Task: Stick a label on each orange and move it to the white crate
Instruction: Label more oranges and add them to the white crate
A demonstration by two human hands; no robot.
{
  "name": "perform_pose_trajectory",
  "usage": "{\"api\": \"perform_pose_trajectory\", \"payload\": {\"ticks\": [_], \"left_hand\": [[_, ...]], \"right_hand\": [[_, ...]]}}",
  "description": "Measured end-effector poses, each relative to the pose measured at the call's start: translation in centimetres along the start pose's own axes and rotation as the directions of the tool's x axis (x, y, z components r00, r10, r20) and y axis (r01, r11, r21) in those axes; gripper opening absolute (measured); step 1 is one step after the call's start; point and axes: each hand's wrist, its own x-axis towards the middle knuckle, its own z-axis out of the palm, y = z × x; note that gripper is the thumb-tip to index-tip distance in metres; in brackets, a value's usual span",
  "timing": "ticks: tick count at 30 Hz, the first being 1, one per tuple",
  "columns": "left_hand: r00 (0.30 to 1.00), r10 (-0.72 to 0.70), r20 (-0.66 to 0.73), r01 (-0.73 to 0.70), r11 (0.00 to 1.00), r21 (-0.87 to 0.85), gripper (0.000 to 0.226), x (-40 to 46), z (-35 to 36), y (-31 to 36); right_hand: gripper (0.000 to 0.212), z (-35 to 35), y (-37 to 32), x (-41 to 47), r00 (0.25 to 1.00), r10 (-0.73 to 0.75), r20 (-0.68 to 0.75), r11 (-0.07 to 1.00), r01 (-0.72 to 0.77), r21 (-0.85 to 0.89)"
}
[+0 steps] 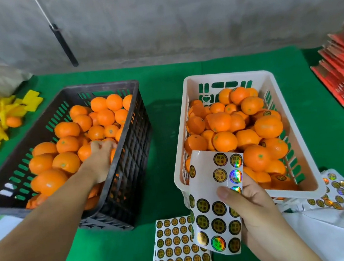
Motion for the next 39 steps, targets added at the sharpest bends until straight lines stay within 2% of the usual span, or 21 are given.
{"api": "perform_pose_trajectory", "payload": {"ticks": [2,3,5,7,9,11,13,14,15,17,19,21,23,25,26,28,29,31,33,36,39], "left_hand": [[0.984,-0.059,-0.169,0.015,0.968,-0.250,0.057,-0.1,-1.3,0.5],[0.961,-0.104,-0.256,-0.018,0.901,-0.433,0.066,-1.0,-2.1,1.2],[0.954,-0.131,-0.269,-0.119,0.658,-0.744,0.073,-4.2,-3.4,3.1],[0.974,0.033,-0.225,-0.218,0.414,-0.884,0.079,-8.1,-3.5,4.7],[0.976,0.213,-0.054,-0.095,0.188,-0.978,0.100,-12.5,-1.8,5.9],[0.892,0.420,0.170,0.167,0.043,-0.985,0.111,-16.5,1.4,6.9],[0.766,0.579,0.279,0.343,-0.002,-0.939,0.106,-19.8,4.2,8.3],[0.755,0.584,0.297,0.384,-0.027,-0.923,0.105,-20.7,5.0,8.8],[0.785,0.541,0.301,0.386,-0.047,-0.921,0.106,-21.2,5.6,8.9],[0.843,0.467,0.265,0.299,0.002,-0.954,0.097,-21.9,6.0,8.8],[0.854,0.468,0.227,0.205,0.098,-0.974,0.084,-22.4,5.9,8.6],[0.865,0.443,0.235,0.174,0.174,-0.969,0.085,-23.0,5.8,8.5],[0.889,0.409,0.208,0.086,0.297,-0.951,0.083,-23.9,5.8,8.6],[0.903,0.401,0.155,-0.036,0.431,-0.902,0.088,-24.7,5.5,8.6],[0.902,0.410,0.133,-0.086,0.473,-0.877,0.090,-25.1,5.3,8.7],[0.887,0.450,0.103,-0.156,0.502,-0.851,0.088,-25.8,4.9,8.6],[0.876,0.471,0.103,-0.165,0.495,-0.853,0.086,-26.2,4.7,8.7],[0.843,0.527,0.105,-0.182,0.464,-0.867,0.085,-26.8,4.3,8.8],[0.807,0.583,0.091,-0.234,0.457,-0.858,0.085,-27.2,3.9,8.8],[0.765,0.639,0.079,-0.317,0.481,-0.817,0.086,-27.7,3.2,8.6],[0.732,0.677,0.077,-0.369,0.489,-0.791,0.088,-28.0,2.9,8.1]], "right_hand": [[0.046,0.1,-0.3,-0.4,1.000,-0.012,-0.021,1.000,0.013,0.007],[0.043,0.2,-0.5,-0.6,0.999,-0.014,-0.047,1.000,0.015,0.024],[0.042,0.3,-1.0,-1.0,0.995,0.000,-0.100,0.996,0.009,0.091],[0.049,0.3,-1.3,-1.4,0.989,0.020,-0.144,0.985,0.005,0.174],[0.049,0.6,-1.4,-1.9,0.989,0.033,-0.144,0.973,0.001,0.232],[0.043,1.1,-1.4,-2.4,0.994,0.032,-0.106,0.963,-0.003,0.270],[0.050,1.4,-1.2,-2.7,0.999,0.023,-0.047,0.964,-0.010,0.264],[0.053,1.6,-1.0,-2.7,1.000,0.010,-0.010,0.971,-0.008,0.237],[0.053,1.8,-1.0,-2.8,1.000,-0.007,0.011,0.982,0.004,0.188],[0.049,1.9,-0.6,-3.3,0.997,-0.075,-0.004,0.996,0.075,0.042],[0.046,2.1,-0.2,-3.9,0.981,-0.178,-0.077,0.976,0.166,-0.141],[0.060,2.5,0.1,-4.9,0.937,-0.318,-0.144,0.894,0.246,-0.375],[0.083,2.7,0.2,-5.7,0.771,-0.619,-0.152,0.597,0.335,-0.729],[0.087,2.8,-0.1,-6.3,0.507,-0.858,0.077,0.128,0.357,-0.925],[0.091,2.9,-0.5,-6.6,0.420,-0.889,0.179,-0.022,0.353,-0.935],[0.083,3.0,-1.9,-7.4,0.368,-0.902,0.228,-0.090,0.355,-0.930],[0.068,3.0,-2.7,-7.5,0.364,-0.893,0.265,-0.122,0.371,-0.920],[0.038,2.9,-3.9,-7.7,0.432,-0.800,0.416,-0.221,0.433,-0.874],[0.030,2.9,-4.4,-7.5,0.529,-0.662,0.531,-0.270,0.493,-0.827],[0.033,2.9,-4.3,-7.4,0.640,-0.554,0.533,-0.168,0.541,-0.824],[0.022,3.1,-4.4,-7.8,0.653,-0.572,0.496,-0.077,0.560,-0.825]]}}
